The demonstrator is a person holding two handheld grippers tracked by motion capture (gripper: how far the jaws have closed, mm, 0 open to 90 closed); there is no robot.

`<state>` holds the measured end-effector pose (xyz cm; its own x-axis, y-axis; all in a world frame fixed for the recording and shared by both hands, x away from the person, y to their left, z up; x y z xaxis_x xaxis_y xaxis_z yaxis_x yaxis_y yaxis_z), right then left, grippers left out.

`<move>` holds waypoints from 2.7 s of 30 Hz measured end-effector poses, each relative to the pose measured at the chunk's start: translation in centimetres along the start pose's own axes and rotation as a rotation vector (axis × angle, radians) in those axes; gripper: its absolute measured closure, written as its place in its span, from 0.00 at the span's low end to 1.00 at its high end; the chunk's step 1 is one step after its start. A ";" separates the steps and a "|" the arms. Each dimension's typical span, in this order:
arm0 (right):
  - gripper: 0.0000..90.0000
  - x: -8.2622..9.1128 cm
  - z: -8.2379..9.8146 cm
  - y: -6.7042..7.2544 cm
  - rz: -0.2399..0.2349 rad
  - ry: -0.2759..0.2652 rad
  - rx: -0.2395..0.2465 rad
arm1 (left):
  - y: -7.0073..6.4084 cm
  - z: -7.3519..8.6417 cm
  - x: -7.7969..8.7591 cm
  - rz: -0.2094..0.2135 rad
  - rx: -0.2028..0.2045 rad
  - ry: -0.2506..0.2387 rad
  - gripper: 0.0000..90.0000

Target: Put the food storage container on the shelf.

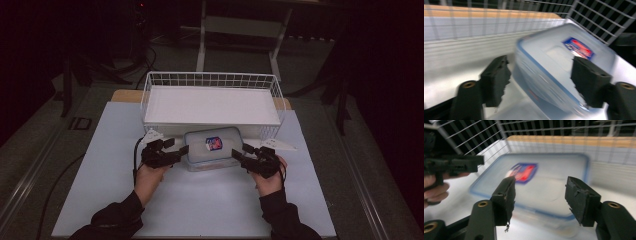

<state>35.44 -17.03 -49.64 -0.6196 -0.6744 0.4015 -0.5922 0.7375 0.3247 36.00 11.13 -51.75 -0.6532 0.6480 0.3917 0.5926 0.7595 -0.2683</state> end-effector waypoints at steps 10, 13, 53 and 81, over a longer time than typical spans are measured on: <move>0.78 -0.8 3.7 1.7 -0.050 0.108 0.013 | -1.2 1.9 2.8 0.102 -0.053 0.037 0.10; 0.98 -1.3 4.2 2.0 -0.067 0.143 0.033 | -1.6 2.5 3.7 0.091 -0.063 0.033 0.01; 1.00 -9.3 1.2 1.3 0.033 0.147 0.030 | -2.7 3.5 4.9 0.105 -0.141 -0.038 0.00; 0.93 -10.0 0.9 2.8 -0.007 0.128 0.070 | -2.9 3.4 4.9 0.091 -0.164 -0.043 0.00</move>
<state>39.54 -8.29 -53.52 -0.5468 -0.6664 0.5069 -0.6336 0.7251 0.2698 29.49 12.28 -52.00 -0.6108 0.7183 0.3331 0.7167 0.6804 -0.1529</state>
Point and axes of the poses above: each handheld gripper's, and its own axes: x roughly backward along the jaws, z roughly out of its underside, y roughly to its left, the point moved 5 cm from there along -x, roughly forward along the jaws, and after that the axes turned 4 degrees about -x, right-handed, at the moved point
